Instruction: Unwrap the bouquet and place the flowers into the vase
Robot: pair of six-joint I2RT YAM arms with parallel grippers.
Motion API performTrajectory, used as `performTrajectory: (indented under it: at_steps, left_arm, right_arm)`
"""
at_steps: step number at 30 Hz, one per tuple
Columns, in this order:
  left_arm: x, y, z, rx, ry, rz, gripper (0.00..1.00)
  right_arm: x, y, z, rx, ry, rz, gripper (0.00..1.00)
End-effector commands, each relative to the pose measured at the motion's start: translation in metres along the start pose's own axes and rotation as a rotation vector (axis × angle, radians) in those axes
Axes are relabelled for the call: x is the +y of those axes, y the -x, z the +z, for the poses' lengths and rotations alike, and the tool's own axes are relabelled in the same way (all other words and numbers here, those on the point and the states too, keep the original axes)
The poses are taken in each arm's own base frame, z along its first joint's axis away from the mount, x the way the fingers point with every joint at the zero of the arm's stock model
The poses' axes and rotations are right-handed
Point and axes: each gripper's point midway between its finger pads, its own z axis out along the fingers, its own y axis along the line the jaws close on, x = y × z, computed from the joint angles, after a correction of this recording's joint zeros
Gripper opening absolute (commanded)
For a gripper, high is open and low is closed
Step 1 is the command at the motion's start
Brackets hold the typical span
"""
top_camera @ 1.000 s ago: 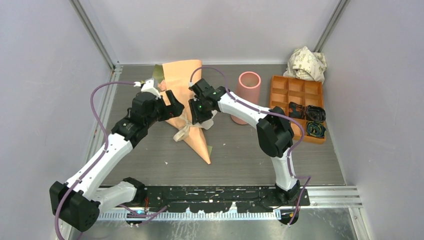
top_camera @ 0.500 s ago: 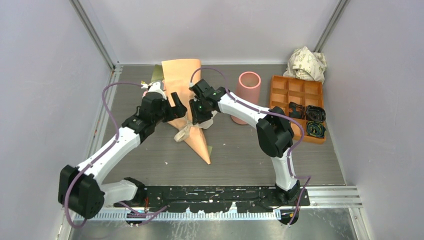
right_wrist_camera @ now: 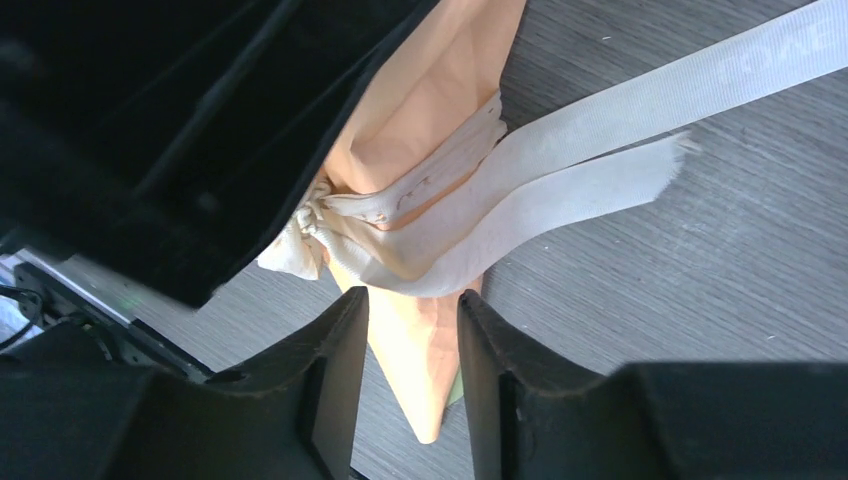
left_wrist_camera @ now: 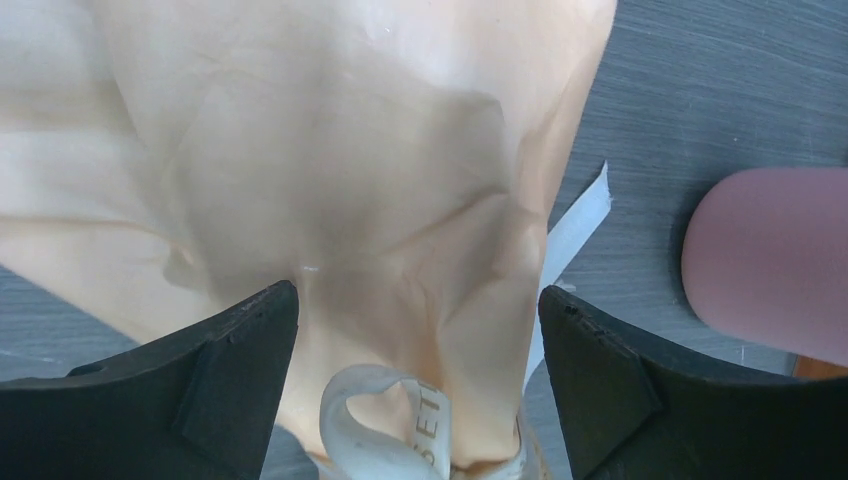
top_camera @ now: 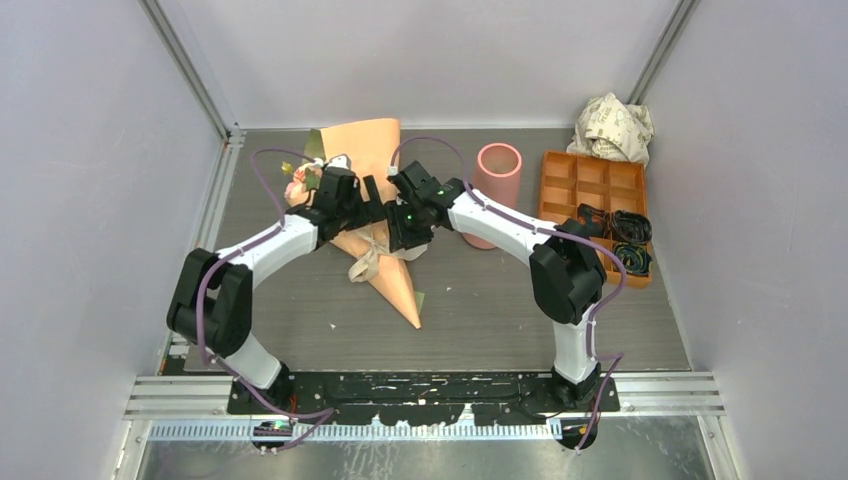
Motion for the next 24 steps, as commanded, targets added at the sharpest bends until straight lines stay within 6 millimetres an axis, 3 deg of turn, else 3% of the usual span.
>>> performTrajectory:
  at_steps: [1, 4, 9, 14, 19, 24]
  left_arm:
    - [-0.015, 0.030, 0.009, -0.083, -0.039, -0.041, 0.90]
    - [-0.012, 0.029, 0.013, -0.077, -0.033, -0.043, 0.90]
    - [-0.008, 0.030, 0.012, -0.078, -0.025, -0.040, 0.90]
    - [-0.007, 0.027, 0.013, -0.071, -0.026, -0.037, 0.89]
    - [-0.004, 0.024, 0.016, -0.061, -0.022, -0.039, 0.88]
    - [0.001, 0.022, 0.019, -0.055, -0.010, -0.039, 0.88]
  right_arm:
    - [0.016, 0.017, -0.020, -0.084, 0.045, -0.014, 0.42]
    - [0.015, 0.015, -0.015, -0.074, 0.049, -0.012, 0.42]
    - [0.017, 0.012, -0.007, -0.060, 0.065, 0.004, 0.55]
    - [0.018, 0.016, -0.001, -0.071, 0.074, -0.005, 0.57]
    - [0.021, 0.019, 0.005, -0.062, 0.088, -0.018, 0.54]
    - [0.027, 0.014, 0.007, -0.040, 0.128, -0.012, 0.43]
